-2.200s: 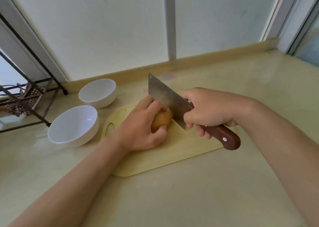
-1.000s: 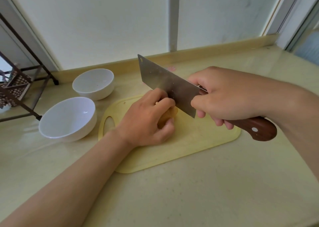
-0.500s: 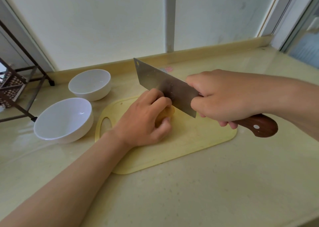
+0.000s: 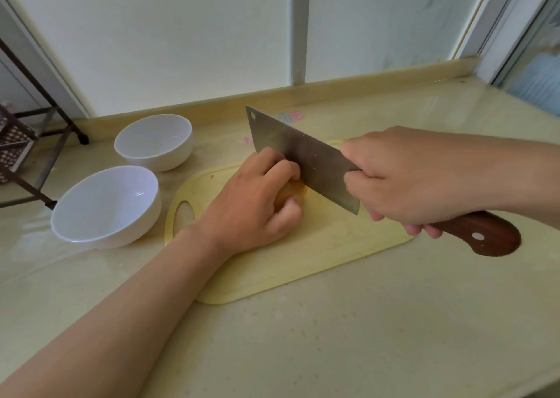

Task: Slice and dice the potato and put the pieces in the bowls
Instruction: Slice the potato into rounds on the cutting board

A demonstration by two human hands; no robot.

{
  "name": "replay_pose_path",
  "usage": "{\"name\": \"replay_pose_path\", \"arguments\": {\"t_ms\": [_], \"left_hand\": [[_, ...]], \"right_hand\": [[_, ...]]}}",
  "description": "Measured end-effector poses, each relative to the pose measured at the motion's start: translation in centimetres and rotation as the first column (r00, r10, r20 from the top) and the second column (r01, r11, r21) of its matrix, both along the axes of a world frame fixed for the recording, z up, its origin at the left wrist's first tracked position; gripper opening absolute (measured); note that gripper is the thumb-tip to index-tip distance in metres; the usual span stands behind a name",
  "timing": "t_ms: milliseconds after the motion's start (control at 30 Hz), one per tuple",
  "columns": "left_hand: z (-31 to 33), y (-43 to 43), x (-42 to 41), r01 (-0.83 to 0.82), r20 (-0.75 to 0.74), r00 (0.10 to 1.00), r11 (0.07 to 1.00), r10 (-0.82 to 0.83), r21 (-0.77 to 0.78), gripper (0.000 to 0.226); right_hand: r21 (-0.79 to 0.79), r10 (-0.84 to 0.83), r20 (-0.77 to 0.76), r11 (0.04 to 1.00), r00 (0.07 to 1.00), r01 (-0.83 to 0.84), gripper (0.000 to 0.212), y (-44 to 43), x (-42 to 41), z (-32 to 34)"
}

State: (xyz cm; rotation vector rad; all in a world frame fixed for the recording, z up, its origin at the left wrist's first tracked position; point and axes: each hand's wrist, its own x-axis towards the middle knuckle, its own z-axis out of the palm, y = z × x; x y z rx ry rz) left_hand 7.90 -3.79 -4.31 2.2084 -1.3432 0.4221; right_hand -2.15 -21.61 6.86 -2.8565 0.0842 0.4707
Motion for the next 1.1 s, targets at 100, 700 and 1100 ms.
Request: {"name": "replay_pose_path", "arguments": {"t_ms": [100,700,1100], "left_hand": [[-0.1,-0.1,-0.1,0.007,0.041,0.999,1.0,-0.007,0.009,0.033],[-0.3,0.6,-0.3,0.012,0.054,0.999,0.996,-0.008,-0.084,0.025],[-0.4,0.4,-0.1,0.013,0.087,0.996,0.995,-0.004,-0.102,0.025]], "right_hand": [[0.043,-0.016,-0.005,0.999,1.0,0.016,0.019,0.7,0.9,-2.0],[0.199,-0.07,0.153,0.979,0.986,0.039,0.014,0.6,1.5,-1.3],[0.187,-0.083,0.171,0.981,0.982,0.05,0.013,0.9,0.5,-0.1]]}}
